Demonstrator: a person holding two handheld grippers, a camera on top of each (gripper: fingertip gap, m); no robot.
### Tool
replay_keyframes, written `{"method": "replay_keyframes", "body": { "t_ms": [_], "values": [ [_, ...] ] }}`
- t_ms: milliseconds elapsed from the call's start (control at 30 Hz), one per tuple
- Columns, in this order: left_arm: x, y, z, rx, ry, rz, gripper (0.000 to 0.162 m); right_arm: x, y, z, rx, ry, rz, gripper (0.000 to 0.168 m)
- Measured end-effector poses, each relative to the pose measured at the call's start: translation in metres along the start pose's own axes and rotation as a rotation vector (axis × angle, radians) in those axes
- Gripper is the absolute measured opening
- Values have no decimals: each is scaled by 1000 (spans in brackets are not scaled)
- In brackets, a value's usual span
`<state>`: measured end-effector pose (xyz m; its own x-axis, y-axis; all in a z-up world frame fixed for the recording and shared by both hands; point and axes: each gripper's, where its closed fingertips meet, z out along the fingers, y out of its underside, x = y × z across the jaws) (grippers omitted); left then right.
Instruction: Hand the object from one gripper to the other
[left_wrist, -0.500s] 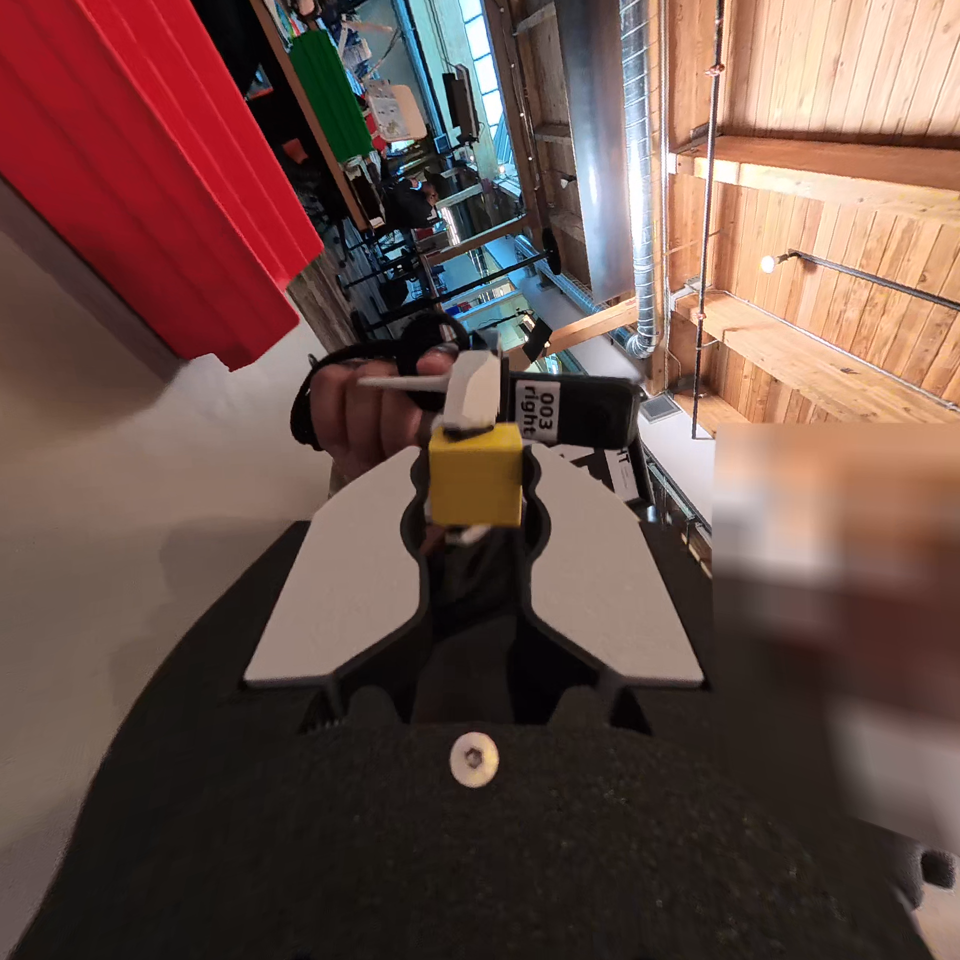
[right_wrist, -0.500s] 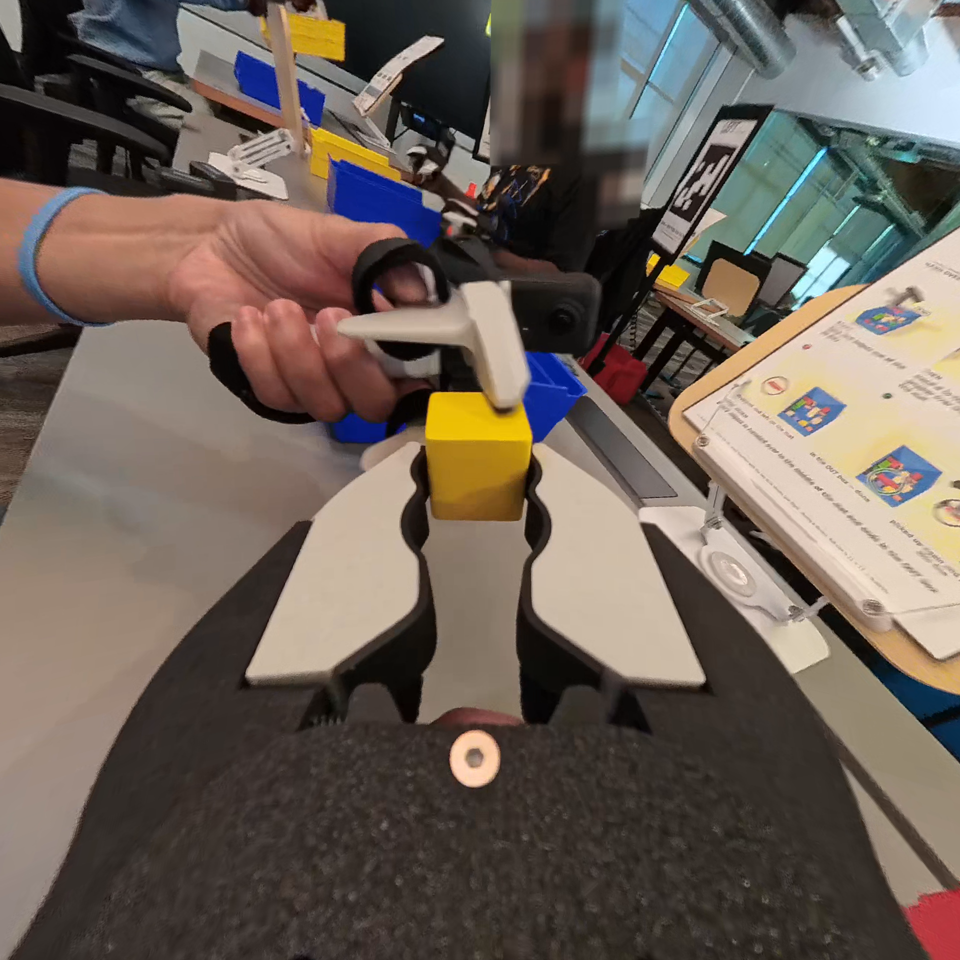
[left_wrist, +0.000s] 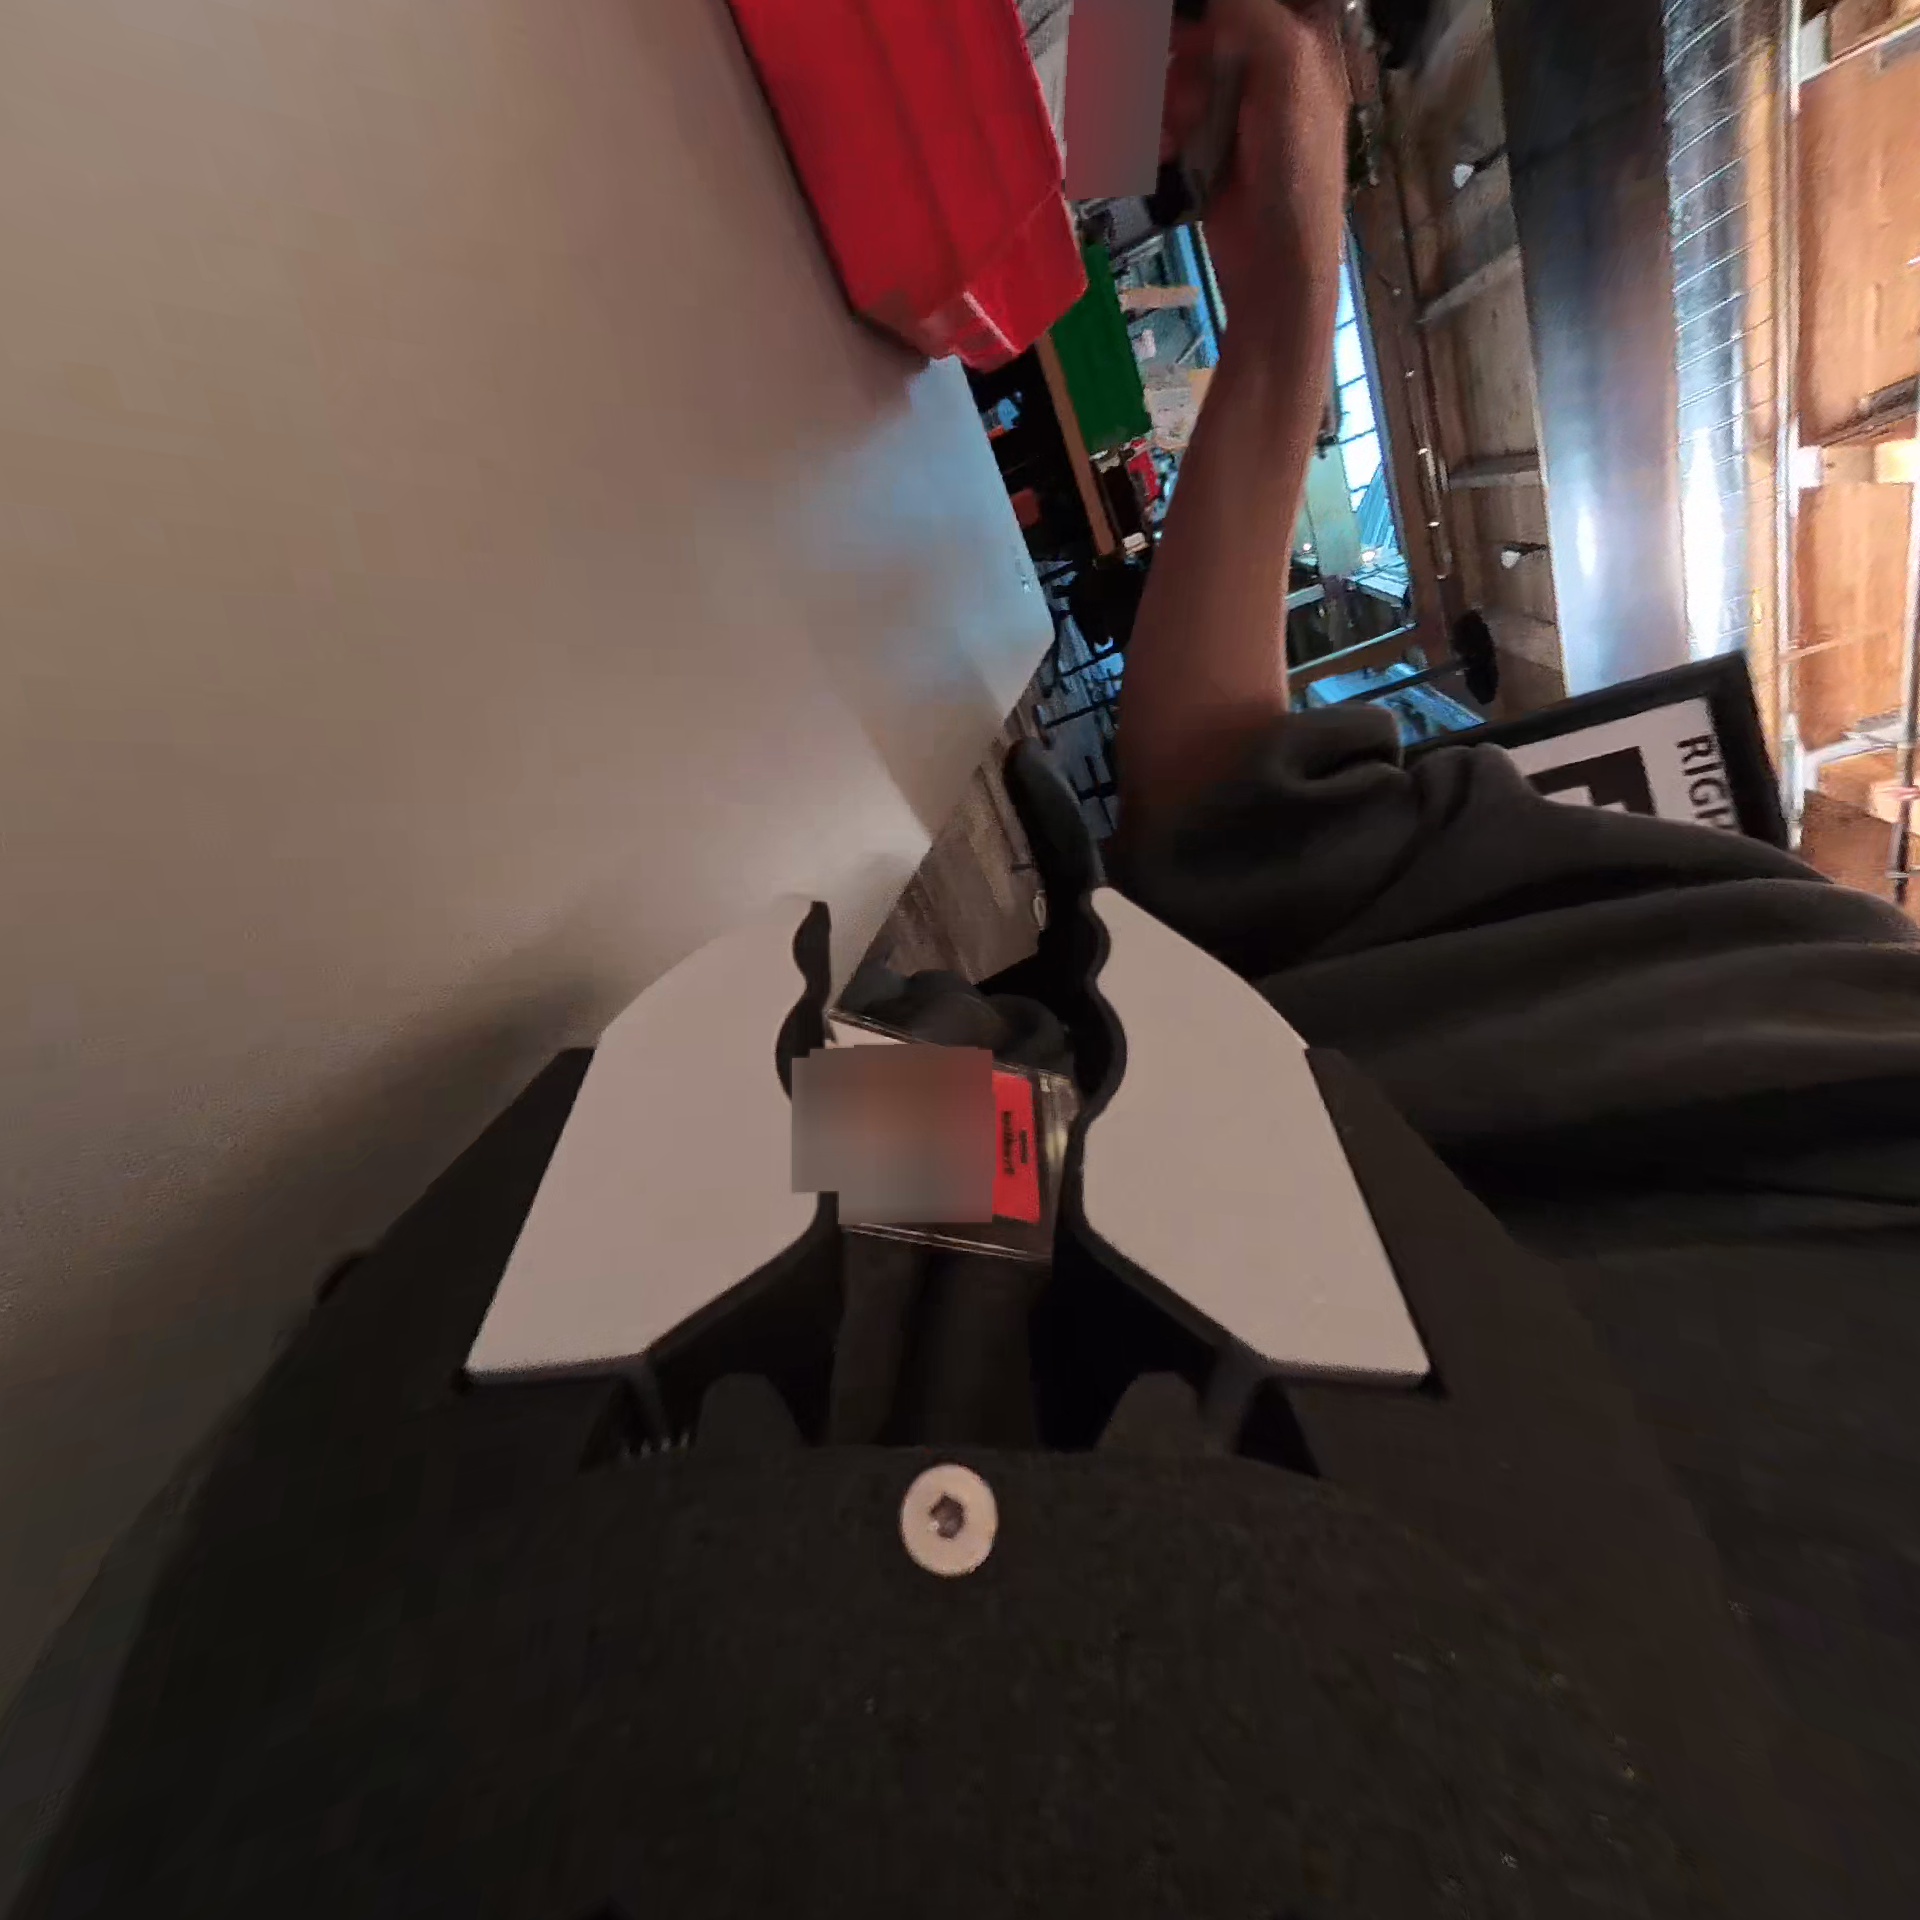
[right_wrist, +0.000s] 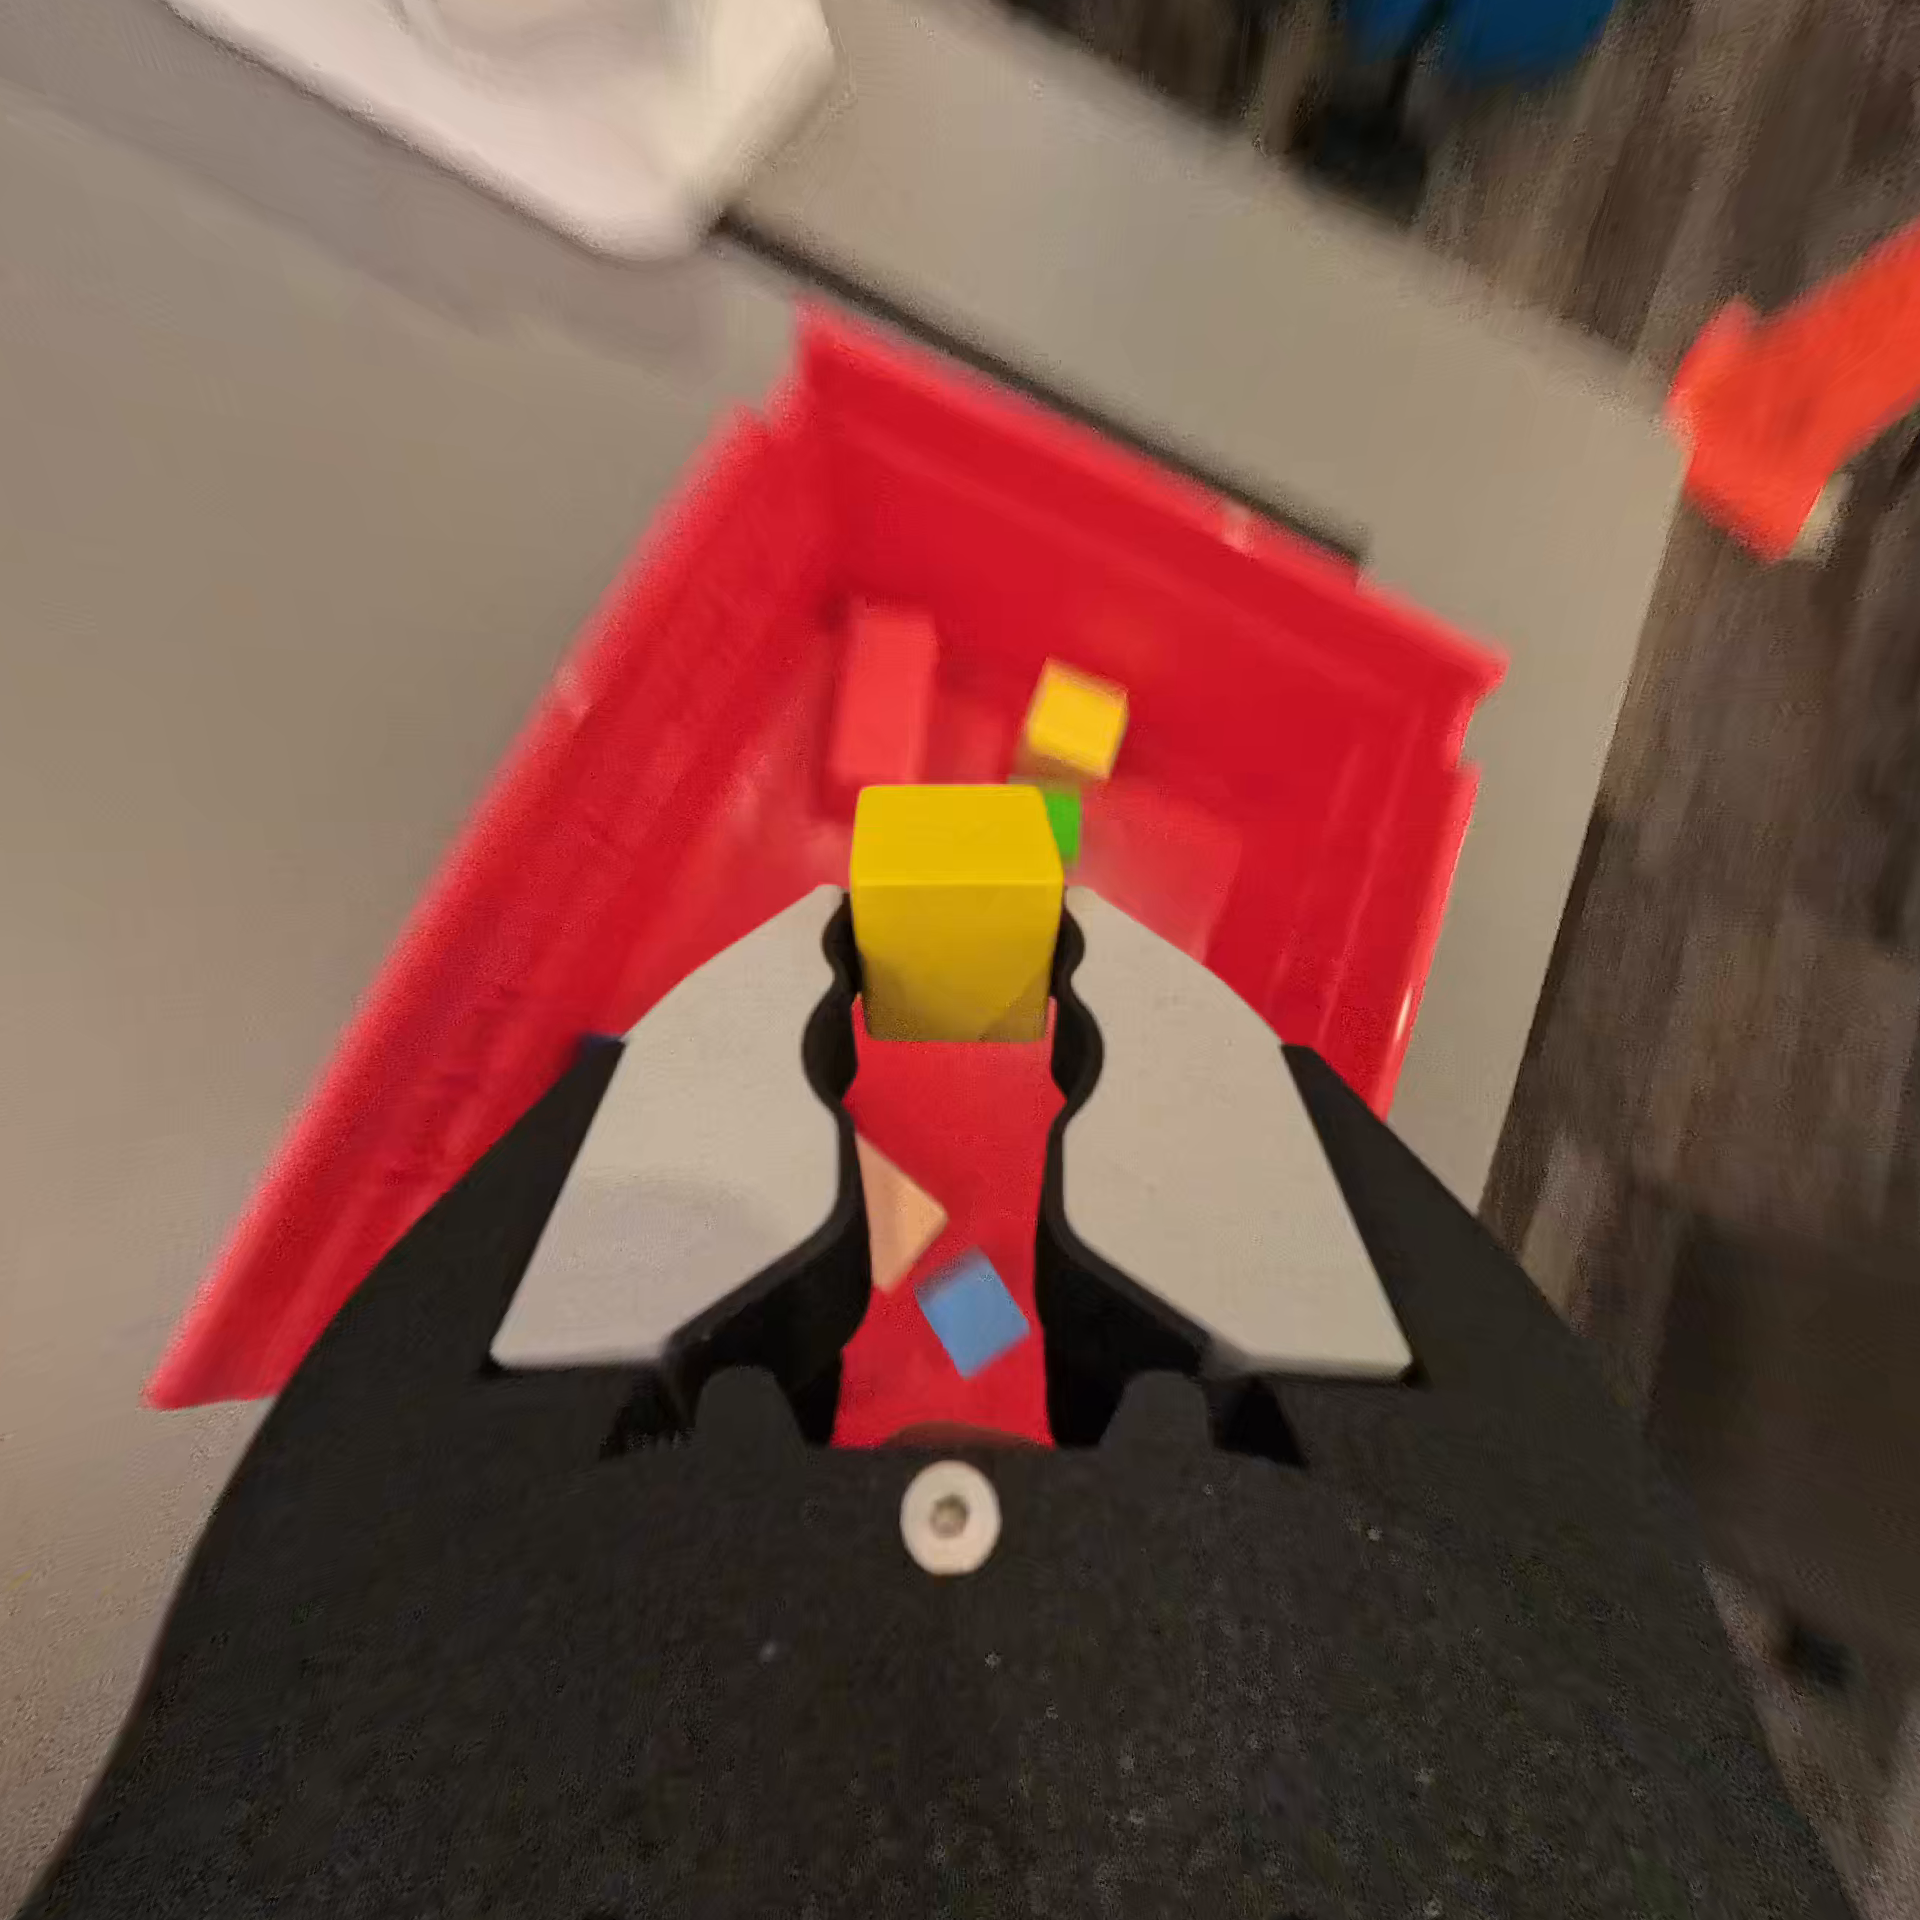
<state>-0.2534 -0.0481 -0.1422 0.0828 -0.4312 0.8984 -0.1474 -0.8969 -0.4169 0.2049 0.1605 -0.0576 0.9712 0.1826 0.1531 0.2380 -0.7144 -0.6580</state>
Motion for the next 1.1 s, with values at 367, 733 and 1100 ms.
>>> {"method": "replay_keyframes", "body": {
  "t_ms": [367, 733, 1100],
  "values": [
    [13, -6, -15, 25, -50, 175, 40, 18, 128, 35, -900, -111, -396, 34],
    [17, 2, 1, -34, -18, 172, 40, 28, 152, 54, -968, -82, -511, 34],
    [5, -18, -21, 87, -217, 311, 41, -41, 50, -36, -178, 118, -314, 53]
  ]
}}
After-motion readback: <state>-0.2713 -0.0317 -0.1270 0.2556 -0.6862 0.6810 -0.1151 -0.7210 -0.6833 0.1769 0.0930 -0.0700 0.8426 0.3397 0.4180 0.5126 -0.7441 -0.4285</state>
